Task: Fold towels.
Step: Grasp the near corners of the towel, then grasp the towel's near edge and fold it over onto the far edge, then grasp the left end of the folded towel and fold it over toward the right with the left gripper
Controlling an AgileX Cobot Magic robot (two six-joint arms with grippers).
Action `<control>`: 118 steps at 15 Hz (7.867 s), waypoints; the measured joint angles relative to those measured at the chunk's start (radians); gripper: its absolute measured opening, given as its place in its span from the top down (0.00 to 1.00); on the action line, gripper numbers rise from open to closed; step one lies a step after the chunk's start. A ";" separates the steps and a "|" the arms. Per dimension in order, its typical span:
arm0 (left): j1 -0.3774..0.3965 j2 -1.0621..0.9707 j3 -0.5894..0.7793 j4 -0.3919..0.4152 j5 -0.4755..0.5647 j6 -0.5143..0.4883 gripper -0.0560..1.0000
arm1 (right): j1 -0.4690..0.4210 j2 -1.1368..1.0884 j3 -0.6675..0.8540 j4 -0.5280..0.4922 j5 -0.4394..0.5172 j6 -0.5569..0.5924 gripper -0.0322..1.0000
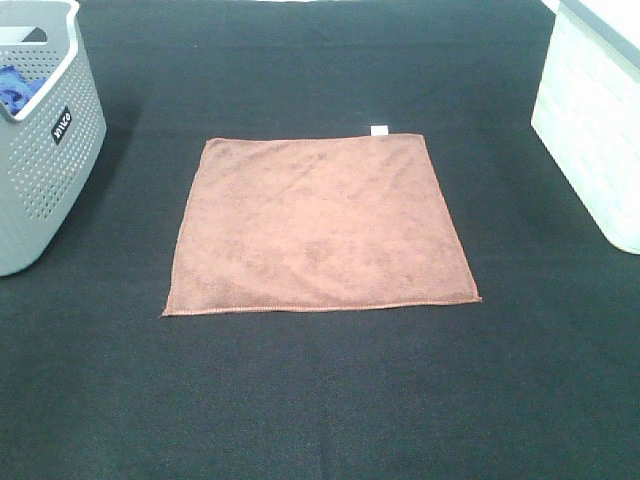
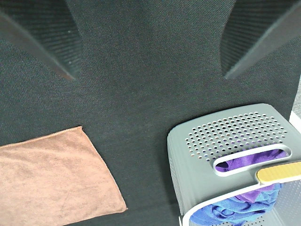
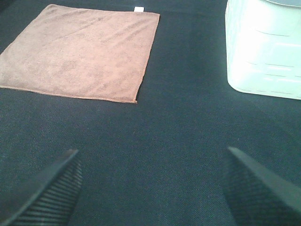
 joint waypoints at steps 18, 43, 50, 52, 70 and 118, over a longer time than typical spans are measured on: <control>0.000 0.249 -0.012 -0.121 -0.328 -0.042 0.24 | 0.000 0.344 -0.060 0.010 -0.304 0.040 0.23; -0.007 1.848 -0.264 -1.229 -0.483 0.810 0.24 | 0.000 1.832 -0.400 0.810 -0.472 -0.573 0.23; -0.088 1.971 -0.375 -1.234 -0.511 0.810 0.24 | 0.000 2.000 -0.516 0.810 -0.453 -0.591 0.23; -0.133 2.024 -0.424 -1.240 -0.522 0.810 0.24 | 0.016 2.048 -0.549 0.814 -0.452 -0.591 0.24; -0.192 2.004 -0.497 -0.839 -0.432 0.427 0.94 | 0.149 2.013 -0.543 0.695 -0.395 -0.343 0.97; -0.238 2.273 -0.979 -0.574 -0.580 0.041 0.70 | 0.150 2.193 -1.116 0.270 -0.269 -0.067 0.08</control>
